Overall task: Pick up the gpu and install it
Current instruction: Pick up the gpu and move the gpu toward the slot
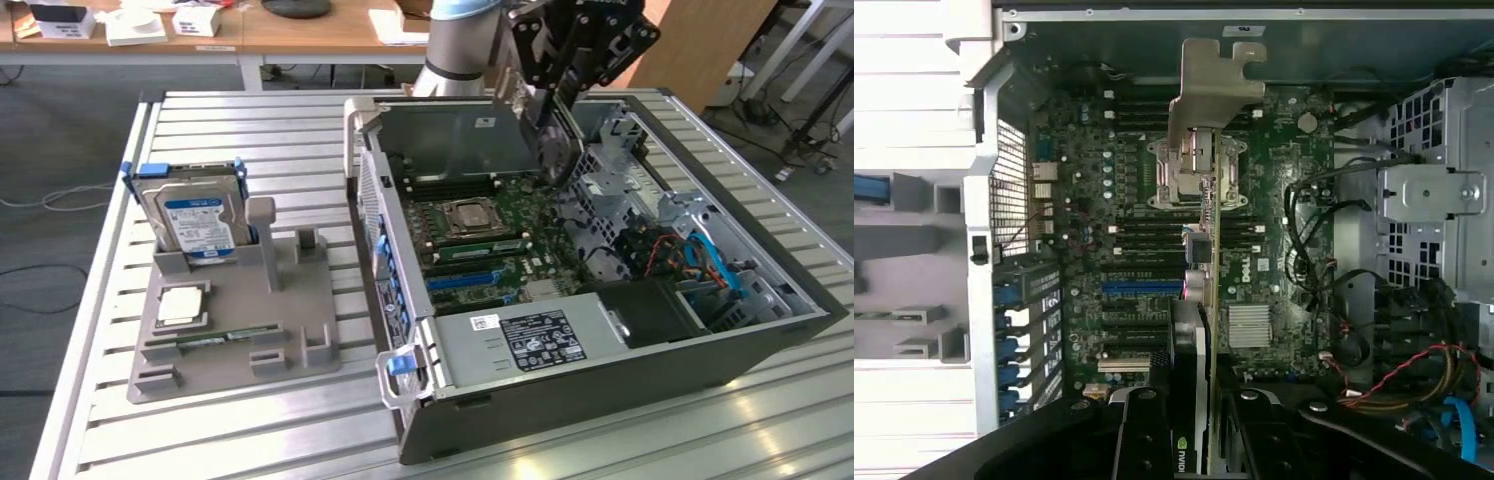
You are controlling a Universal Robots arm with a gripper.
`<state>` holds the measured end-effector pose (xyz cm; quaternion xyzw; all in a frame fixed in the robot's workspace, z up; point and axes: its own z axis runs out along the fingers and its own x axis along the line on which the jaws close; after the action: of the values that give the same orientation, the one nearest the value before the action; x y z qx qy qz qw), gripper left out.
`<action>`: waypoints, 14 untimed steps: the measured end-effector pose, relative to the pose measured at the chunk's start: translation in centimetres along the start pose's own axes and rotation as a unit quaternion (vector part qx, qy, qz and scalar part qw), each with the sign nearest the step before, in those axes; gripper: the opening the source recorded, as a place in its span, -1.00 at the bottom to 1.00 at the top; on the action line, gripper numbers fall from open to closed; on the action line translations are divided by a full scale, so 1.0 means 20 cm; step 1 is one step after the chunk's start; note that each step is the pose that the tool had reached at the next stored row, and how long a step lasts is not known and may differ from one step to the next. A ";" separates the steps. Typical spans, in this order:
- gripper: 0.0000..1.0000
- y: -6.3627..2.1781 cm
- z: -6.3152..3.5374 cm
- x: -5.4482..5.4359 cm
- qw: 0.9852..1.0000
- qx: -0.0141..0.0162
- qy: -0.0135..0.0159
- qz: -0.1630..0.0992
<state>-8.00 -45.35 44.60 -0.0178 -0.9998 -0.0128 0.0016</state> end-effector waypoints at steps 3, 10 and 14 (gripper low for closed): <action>-0.45 0.002 0.000 -0.07 1.000 0.000 0.000 -0.001; -0.45 0.004 0.000 -0.09 1.000 0.000 0.000 -0.004; -0.45 0.004 0.000 -0.12 1.000 0.000 0.000 -0.004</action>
<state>-5.70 -45.35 44.60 -0.0140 -0.9998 -0.0131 0.0016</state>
